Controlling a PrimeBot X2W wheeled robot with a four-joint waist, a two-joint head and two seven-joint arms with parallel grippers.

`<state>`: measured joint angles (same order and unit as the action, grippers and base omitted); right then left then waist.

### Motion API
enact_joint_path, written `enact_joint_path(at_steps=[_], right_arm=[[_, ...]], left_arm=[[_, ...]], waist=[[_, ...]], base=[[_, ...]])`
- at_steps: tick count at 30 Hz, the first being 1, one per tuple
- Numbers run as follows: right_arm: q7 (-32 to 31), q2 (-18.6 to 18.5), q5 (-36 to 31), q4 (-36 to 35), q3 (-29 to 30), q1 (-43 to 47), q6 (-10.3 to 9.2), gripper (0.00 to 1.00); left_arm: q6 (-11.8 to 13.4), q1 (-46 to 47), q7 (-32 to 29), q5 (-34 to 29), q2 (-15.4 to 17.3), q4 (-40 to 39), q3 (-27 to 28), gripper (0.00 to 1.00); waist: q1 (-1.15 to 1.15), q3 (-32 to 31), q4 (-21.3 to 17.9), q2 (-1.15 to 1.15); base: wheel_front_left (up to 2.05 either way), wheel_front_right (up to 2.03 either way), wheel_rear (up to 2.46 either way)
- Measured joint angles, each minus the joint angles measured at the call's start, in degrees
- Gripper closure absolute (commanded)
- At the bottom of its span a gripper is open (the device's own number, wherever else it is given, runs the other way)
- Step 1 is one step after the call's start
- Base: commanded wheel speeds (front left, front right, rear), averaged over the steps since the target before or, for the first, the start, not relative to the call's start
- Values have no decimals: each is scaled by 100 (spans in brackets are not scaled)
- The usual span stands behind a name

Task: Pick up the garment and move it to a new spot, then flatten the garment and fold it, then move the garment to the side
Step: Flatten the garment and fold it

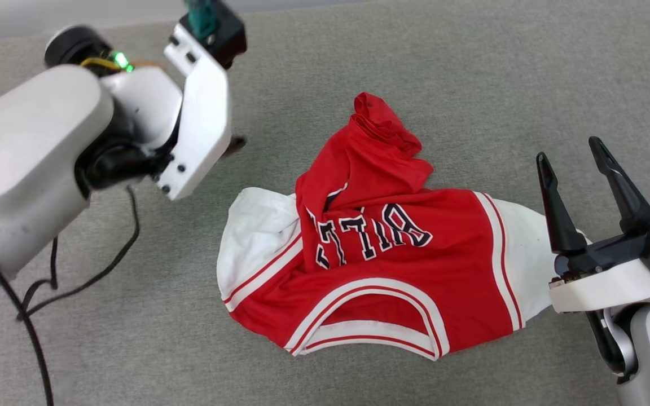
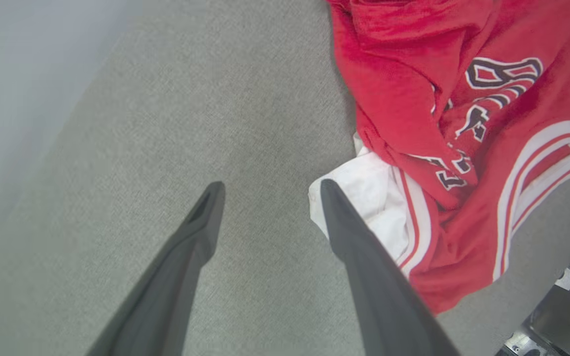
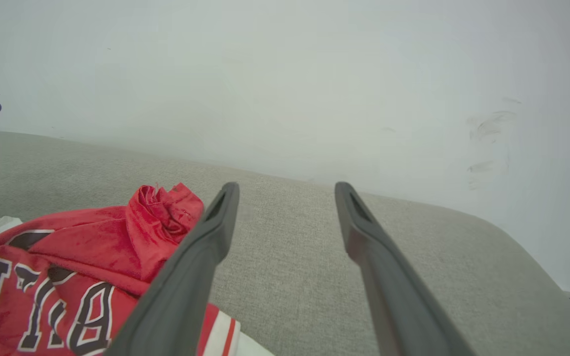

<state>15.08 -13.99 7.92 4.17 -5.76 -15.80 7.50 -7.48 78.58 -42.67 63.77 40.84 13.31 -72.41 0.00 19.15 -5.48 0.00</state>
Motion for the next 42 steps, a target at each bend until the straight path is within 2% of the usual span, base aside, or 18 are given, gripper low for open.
enact_joint_path(at_steps=[3, 10, 15, 19, 20, 21, 22, 27, 30, 34, 39, 42], right_arm=[[0, -30, 11, -4, -12, -1, 0, 0], [1, -44, 27, -30, -140, -118, 0, 0], [0, -12, 37, -23, -225, -275, 0, 0], [0, 36, 37, 5, -266, -312, 1, 0], [0, 53, 40, 11, -250, -319, 1, 0], [1, 60, 44, 10, -235, -321, 0, 0], [1, 60, 45, 18, -218, -320, 1, 0], [0, 69, 34, 47, -54, -192, 0, 0], [0, 64, 24, 51, 30, -59, 0, 0], [0, 45, 14, 51, 124, 86, 0, 0], [1, 33, 8, 40, 137, 158, 0, 0], [0, 27, 9, 32, 116, 157, 0, 0]], left_arm=[[57, -234, -201, 87, 116, -119, -24, 0], [154, -737, -382, -81, 101, -172, -69, 0], [193, -925, -305, -221, -44, 108, -79, 0], [133, -1057, -489, -421, -40, 402, -56, 0], [94, -1067, -519, -445, -36, 436, -41, 18], [86, -1080, -523, -487, -37, 453, -32, 71], [66, -1088, -508, -515, -32, 460, -25, 100], [43, -1212, -77, -464, -10, 352, 42, 100], [36, -1259, 229, -354, 127, 105, 209, 100], [154, -1375, 501, -199, 625, -294, 452, 100], [461, -1885, 645, 40, 1393, -604, 536, 100], [654, -2299, 857, 229, 1709, -657, 542, 100]], waist=[[0, 0, 29, 0], [0, 196, -51, 0], [0, 399, -209, 0], [0, 541, -348, 0], [0, 566, -379, 0], [0, 584, -402, 0], [0, 592, -417, 0], [0, 461, -338, 0], [0, 343, -199, 0], [0, 174, 30, 0], [0, 25, 274, 0], [0, 28, 311, 0]], base=[[0, 0, 0], [0, 0, 0], [0, 0, 0], [0, 0, 0], [0, 0, 0], [0, 0, 0], [0, 0, 0], [0, 0, 0], [0, 0, 0], [0, 0, 0], [0, 0, 0], [0, 0, 0]])
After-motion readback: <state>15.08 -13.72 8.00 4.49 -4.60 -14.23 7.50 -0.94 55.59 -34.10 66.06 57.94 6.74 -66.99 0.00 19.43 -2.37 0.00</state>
